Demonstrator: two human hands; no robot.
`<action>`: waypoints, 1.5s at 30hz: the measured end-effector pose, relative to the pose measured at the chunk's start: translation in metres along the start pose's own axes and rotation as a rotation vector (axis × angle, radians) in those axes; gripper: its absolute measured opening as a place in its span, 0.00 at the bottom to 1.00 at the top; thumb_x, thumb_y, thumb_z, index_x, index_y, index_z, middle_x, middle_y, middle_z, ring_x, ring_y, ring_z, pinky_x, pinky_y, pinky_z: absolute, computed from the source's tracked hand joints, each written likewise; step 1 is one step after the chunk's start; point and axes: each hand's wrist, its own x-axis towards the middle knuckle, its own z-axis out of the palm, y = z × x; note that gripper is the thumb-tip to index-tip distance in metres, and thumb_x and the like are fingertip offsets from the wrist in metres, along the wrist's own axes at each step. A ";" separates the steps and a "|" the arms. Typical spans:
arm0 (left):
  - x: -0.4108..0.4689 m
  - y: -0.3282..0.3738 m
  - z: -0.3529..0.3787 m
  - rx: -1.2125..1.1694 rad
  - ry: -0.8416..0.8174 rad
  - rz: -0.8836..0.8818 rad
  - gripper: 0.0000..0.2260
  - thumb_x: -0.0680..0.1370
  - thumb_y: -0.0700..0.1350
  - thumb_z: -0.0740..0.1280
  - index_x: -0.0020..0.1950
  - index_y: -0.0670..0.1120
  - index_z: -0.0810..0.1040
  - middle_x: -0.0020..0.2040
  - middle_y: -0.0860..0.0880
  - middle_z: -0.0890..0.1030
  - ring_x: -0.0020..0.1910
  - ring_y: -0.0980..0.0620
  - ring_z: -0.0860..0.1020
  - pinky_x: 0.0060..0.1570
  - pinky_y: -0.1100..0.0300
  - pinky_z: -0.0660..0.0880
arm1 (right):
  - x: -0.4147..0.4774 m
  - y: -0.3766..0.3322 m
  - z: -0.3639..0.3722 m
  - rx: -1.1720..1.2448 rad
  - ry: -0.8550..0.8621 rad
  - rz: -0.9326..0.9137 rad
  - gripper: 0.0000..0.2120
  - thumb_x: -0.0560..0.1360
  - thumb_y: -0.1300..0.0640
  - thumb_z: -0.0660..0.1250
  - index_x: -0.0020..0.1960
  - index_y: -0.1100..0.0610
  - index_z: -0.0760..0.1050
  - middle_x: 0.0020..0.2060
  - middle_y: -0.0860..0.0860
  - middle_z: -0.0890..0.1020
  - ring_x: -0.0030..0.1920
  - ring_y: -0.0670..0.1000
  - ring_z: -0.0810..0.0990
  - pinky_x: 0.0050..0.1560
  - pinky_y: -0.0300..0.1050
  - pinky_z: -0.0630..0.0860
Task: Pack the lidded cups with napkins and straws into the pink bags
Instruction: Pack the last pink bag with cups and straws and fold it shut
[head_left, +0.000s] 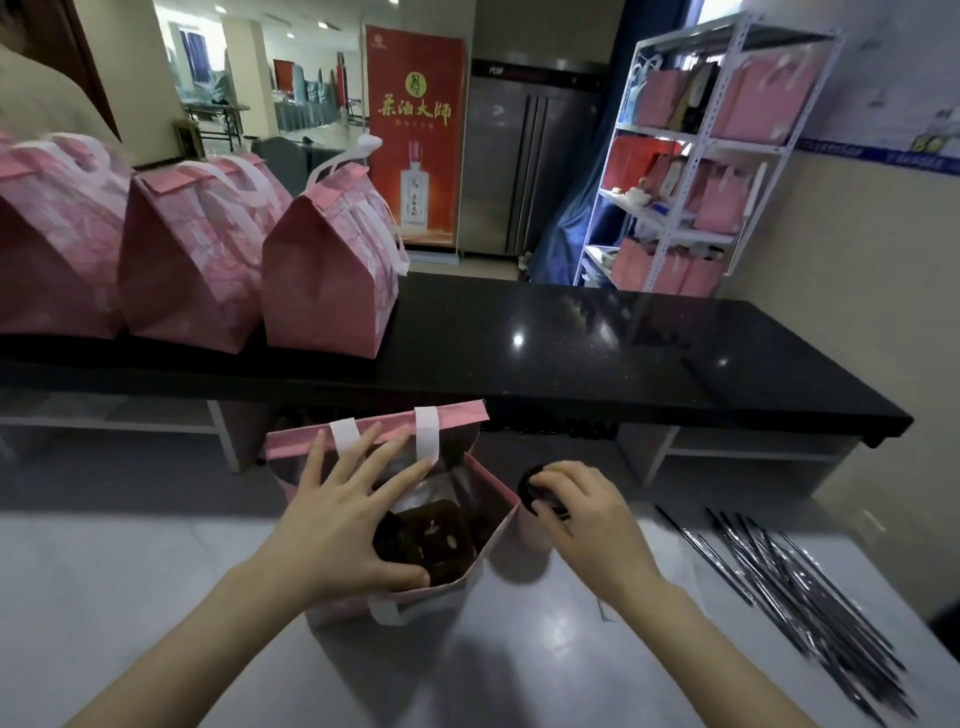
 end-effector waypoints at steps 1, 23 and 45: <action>-0.002 0.001 -0.001 0.002 0.008 -0.008 0.47 0.61 0.81 0.49 0.76 0.65 0.39 0.77 0.54 0.34 0.73 0.50 0.26 0.70 0.37 0.30 | 0.006 0.011 0.005 -0.048 -0.115 0.089 0.17 0.75 0.52 0.68 0.63 0.52 0.75 0.62 0.50 0.75 0.59 0.53 0.74 0.60 0.50 0.73; -0.015 0.006 -0.002 0.031 0.021 -0.036 0.40 0.67 0.79 0.46 0.74 0.68 0.36 0.78 0.45 0.38 0.74 0.44 0.27 0.71 0.37 0.32 | 0.050 0.025 -0.025 0.008 -0.508 0.202 0.36 0.63 0.40 0.75 0.67 0.35 0.62 0.60 0.45 0.63 0.63 0.49 0.64 0.61 0.50 0.74; -0.027 -0.004 -0.014 0.034 -0.157 -0.064 0.55 0.58 0.79 0.58 0.74 0.62 0.31 0.78 0.43 0.35 0.70 0.46 0.21 0.68 0.37 0.28 | 0.066 -0.100 -0.018 -0.068 -0.696 -0.309 0.37 0.66 0.50 0.75 0.68 0.40 0.59 0.64 0.46 0.61 0.64 0.51 0.62 0.53 0.46 0.77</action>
